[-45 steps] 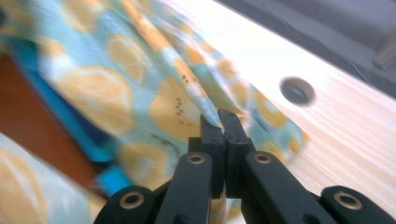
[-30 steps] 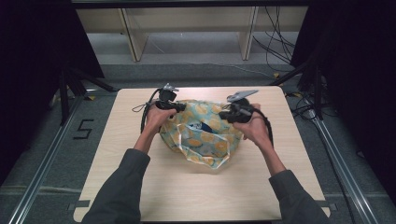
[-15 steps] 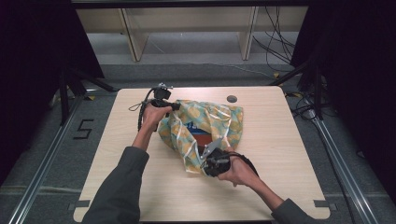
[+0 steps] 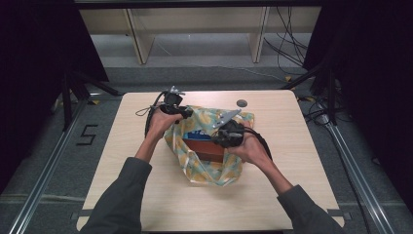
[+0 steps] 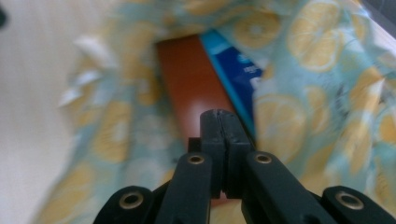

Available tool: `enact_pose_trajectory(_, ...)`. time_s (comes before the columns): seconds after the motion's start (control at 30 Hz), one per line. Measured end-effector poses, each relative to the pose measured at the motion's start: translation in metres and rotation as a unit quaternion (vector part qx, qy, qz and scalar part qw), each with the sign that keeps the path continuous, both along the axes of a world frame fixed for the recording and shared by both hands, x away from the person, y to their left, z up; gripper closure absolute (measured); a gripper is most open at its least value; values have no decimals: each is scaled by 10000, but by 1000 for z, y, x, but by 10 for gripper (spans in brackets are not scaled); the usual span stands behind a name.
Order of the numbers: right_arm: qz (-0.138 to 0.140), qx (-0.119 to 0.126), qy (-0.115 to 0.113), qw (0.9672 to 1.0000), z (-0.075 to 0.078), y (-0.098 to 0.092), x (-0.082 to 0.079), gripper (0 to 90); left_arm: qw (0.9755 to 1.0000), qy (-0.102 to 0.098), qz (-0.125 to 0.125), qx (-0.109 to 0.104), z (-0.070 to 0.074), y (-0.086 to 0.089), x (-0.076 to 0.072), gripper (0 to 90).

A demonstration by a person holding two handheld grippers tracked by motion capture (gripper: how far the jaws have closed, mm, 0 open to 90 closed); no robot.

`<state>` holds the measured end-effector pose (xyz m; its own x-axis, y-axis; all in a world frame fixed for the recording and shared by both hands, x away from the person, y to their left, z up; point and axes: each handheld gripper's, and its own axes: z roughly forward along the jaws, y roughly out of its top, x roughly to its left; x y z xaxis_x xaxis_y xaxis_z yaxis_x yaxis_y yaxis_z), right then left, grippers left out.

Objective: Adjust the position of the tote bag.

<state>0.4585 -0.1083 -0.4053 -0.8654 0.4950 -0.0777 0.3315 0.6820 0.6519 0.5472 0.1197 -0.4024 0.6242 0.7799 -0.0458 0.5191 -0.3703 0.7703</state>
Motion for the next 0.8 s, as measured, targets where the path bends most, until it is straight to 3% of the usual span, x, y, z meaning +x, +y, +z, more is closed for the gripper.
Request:
enact_pose_trajectory(0.07,-43,-447,54,9990,-12,8,17,900,9997,-231,12,-35,9,2,-13,583)
enact_pose_trajectory(0.17,-72,-597,202,9980,-22,10,27,900,9976,-688,-42,71,17,2,-36,576)
enact_pose_trajectory(0.23,-177,-718,160,9971,-25,7,33,900,9965,-760,-356,-34,19,0,-52,633)
enact_pose_trajectory(0.27,-300,-759,144,9966,-25,4,36,900,9955,-606,-724,-86,16,-5,-62,669)
enact_pose_trajectory(0.33,-585,-820,85,9949,-24,-2,44,900,9914,-162,-1289,183,1,-14,-71,720)
enact_pose_trajectory(0.4,-821,-960,17,9920,-24,-9,52,900,9872,260,-1450,608,-18,-12,-73,763)
enact_pose_trajectory(0.43,-935,-1063,-10,9899,-25,-12,56,900,9860,396,-1456,715,-25,-10,-78,785)
enact_pose_trajectory(0.47,-1030,-1115,-30,9884,-26,-16,60,900,9847,452,-1513,735,-31,-7,-85,801)
enact_pose_trajectory(0.5,-1128,-1118,-39,9873,-26,-21,64,900,9802,493,-1732,825,-34,-2,-94,803)
enact_pose_trajectory(0.57,-1301,-1114,46,9852,-29,-31,74,900,9739,537,-1972,993,-40,4,-115,802)
enact_pose_trajectory(0.63,-1461,-1223,147,9816,-35,-38,83,900,9727,580,-1996,1030,-47,11,-133,802)
enact_pose_trajectory(0.67,-1523,-1233,190,9804,-39,-41,87,900,9733,616,-1967,1005,-52,15,-139,805)
enact_pose_trajectory(0.73,-1567,-1285,257,9789,-46,-45,91,900,9734,586,-1942,1062,-60,23,-145,810)
enact_pose_trajectory(0.77,-1622,-1402,307,9763,-50,-44,91,900,9730,690,-1894,1125,-64,26,-148,811)
enact_pose_trajectory(0.8,-1589,-1525,249,9751,-53,-44,92,900,9745,722,-1853,1040,-69,29,-149,812)
